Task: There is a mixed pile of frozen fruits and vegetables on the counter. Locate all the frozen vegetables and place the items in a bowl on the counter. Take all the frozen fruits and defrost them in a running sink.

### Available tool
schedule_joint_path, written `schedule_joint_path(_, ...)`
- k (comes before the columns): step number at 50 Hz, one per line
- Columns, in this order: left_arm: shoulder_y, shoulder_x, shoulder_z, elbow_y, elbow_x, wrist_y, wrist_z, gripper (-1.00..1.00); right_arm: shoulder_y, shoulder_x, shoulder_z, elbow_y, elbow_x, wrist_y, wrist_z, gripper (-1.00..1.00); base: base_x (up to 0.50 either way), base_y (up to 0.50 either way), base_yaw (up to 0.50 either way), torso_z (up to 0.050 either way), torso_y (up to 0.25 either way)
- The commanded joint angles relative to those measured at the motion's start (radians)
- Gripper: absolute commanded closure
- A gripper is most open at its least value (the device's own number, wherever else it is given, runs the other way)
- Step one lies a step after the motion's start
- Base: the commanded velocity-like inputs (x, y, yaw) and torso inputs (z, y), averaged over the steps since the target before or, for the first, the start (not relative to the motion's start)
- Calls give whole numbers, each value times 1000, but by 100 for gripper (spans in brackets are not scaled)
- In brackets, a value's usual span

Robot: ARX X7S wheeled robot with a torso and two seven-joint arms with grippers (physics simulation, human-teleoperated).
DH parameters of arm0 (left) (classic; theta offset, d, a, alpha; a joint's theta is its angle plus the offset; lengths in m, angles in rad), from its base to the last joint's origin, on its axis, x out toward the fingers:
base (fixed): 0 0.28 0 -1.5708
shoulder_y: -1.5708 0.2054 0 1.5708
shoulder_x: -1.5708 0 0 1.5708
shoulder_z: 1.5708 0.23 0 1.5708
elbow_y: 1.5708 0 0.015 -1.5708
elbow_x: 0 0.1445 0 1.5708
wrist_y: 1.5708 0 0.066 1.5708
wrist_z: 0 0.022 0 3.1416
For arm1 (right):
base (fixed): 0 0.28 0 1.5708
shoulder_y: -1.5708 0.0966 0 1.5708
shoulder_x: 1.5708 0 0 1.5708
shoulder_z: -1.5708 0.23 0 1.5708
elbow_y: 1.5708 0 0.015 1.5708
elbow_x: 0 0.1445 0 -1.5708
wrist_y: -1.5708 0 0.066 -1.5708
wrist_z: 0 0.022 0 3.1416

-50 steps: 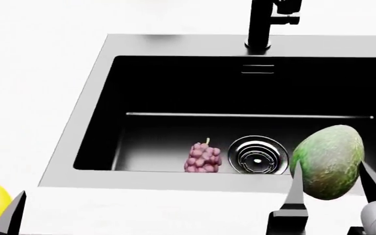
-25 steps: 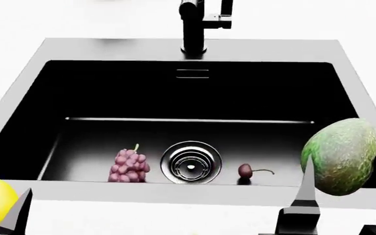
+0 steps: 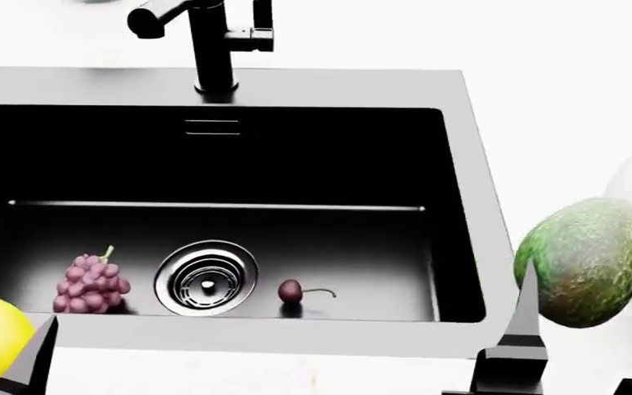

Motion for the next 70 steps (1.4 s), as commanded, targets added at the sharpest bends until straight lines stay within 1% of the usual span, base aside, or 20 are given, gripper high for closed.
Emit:
schedule_joint_path(1, -16, 11, 8, -14, -29, 31, -199, 100, 2, 14, -4, -6, -15, -12, 1, 100, 0, -500, 0, 0, 0)
schedule_joint_path(10, 46, -28, -28, 9, -29, 70, -191, 100, 0, 23, -16, -2, -20, -26, 3, 100, 0, -500, 0, 0, 0)
schedule_joint_path(20, -42, 24, 22, -24, -31, 17, -204, 100, 1, 43, -21, -2, -10, -46, 17, 100, -15, -500, 0, 0, 0)
schedule_joint_path(22, -21, 11, 11, -16, -30, 30, -201, 100, -1, 44, -23, -1, -13, -49, 16, 100, -31, -500, 0, 0, 0)
schedule_joint_path(23, 28, -36, -29, 15, -55, 63, -205, 100, -4, 49, -19, -4, -4, -52, 22, 100, -31, -500, 0, 0, 0)
schedule_joint_path(24, 48, -46, -40, 21, -53, 75, -201, 100, -5, 51, -19, -4, -3, -53, 24, 100, -35, -500, 0, 0, 0)
schedule_joint_path(27, 20, -12, -10, -2, -28, 54, -194, 100, -12, 54, -16, -4, -3, -60, 23, 100, -32, -500, 0, 0, 0)
schedule_joint_path(34, -6, 3, 2, -16, -28, 41, -198, 100, -19, 51, -28, 8, -30, -67, 8, 100, -17, -500, 0, 0, 0)
schedule_joint_path(40, 77, -59, -56, 18, -43, 97, -192, 100, -20, 53, -30, 9, -39, -76, 4, 100, 0, -500, 0, 0, 0)
schedule_joint_path(44, 97, -57, -57, 18, -24, 105, -185, 100, -43, 37, -35, 29, -97, -90, -38, 100, 2, -500, 0, 0, 0)
schedule_joint_path(47, 103, -74, -71, 24, -41, 113, -190, 100, -36, 38, -39, 27, -93, -92, -34, 100, 8, -500, 0, 0, 0)
schedule_joint_path(52, 95, -63, -61, 17, -30, 108, -188, 100, -42, 43, -40, 15, -90, -96, -32, 100, 27, -500, 0, 0, 0)
schedule_joint_path(57, 101, -65, -65, 19, -26, 112, -190, 100, -49, 42, -46, 10, -117, -106, -49, 100, 182, -454, 0, 0, 0)
schedule_joint_path(58, 119, -73, -75, 22, -24, 122, -188, 100, -50, 38, -49, 11, -152, -113, -63, 100, 328, -328, 0, 0, 0)
schedule_joint_path(59, 100, -81, -77, 23, -47, 117, -194, 100, -58, 39, -52, 13, -164, -115, -73, 100, 371, -285, 0, 0, 0)
schedule_joint_path(61, 120, -79, -81, 22, -28, 126, -189, 100, -64, 37, -63, 16, -187, -117, -85, 100, 434, -166, 0, 0, 0)
schedule_joint_path(65, 97, -72, -74, 12, -33, 116, -196, 100, -63, 43, -76, 8, -196, -117, -86, 100, 464, -61, 0, 0, 0)
schedule_joint_path(67, 120, -83, -88, 16, -30, 129, -194, 100, -58, 47, -86, 7, -200, -114, -83, 100, 479, 0, 0, 0, 0)
schedule_joint_path(68, 156, -119, -124, 30, -53, 155, -197, 100, -48, 43, -102, 17, -213, -113, -89, 100, 480, 0, 0, 0, 0)
schedule_joint_path(70, 175, -118, -130, 28, -38, 163, -191, 100, -50, 48, -99, 10, -204, -113, -80, 100, 479, 4, 0, 0, 8)
